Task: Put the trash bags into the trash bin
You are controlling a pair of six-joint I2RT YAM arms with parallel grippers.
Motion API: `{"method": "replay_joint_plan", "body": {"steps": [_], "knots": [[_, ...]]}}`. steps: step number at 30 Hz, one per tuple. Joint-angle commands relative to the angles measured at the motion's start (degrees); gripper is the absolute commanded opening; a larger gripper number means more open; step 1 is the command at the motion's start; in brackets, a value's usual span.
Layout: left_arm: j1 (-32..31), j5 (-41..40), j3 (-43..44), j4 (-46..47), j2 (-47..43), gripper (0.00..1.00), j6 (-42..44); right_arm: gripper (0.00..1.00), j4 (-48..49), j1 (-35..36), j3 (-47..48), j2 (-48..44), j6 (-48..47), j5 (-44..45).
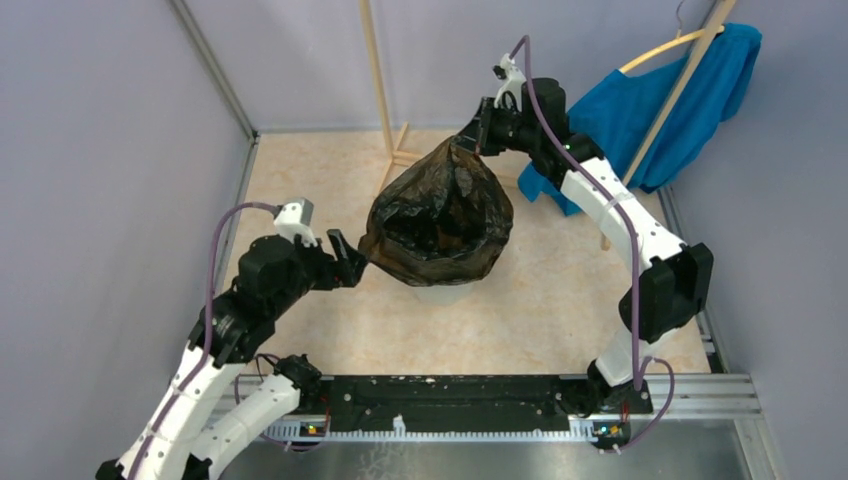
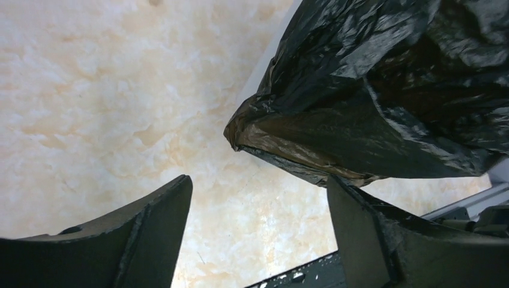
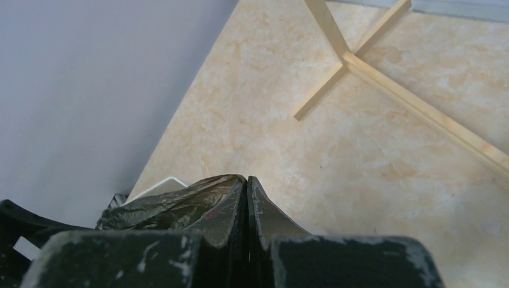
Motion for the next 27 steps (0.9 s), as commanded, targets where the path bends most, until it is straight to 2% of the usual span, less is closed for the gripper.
{"method": "replay_joint_plan", "body": {"steps": [1,6,13,17,22,27], "knots": [[0.2,-1.5,-1.0,2.8,-2.2,0.84,-3.0,0.00,4.5,-1.6,-3.0,-3.5,2.0,-3.8],[0.2,2.1,-4.1,7.6,-1.6,0.79,-2.4,0.00,6.5,-1.8,-4.2,-3.4,4.3,-7.2],[0.2,-1.9,-3.8,10.5,3.5,0.70,-0.3,0.00,8.6,-1.8,-5.1,-3.9,4.4,-7.7],[0.4,-3.0,-3.1,11.9,6.9,0.69,-1.5,0.00,7.9,-1.8,-3.6,-2.6,4.0,-8.3],[0.9,-0.2,-2.4,15.2,10.5,0.69,-0.4,0.00,6.5,-2.0,-1.1,-1.0,3.2,-8.7],[2.6,-0.5,-2.3,17.1,12.1,0.56,1.7,0.00,6.9,-2.5,-0.4,0.0,3.4,-9.9]]}}
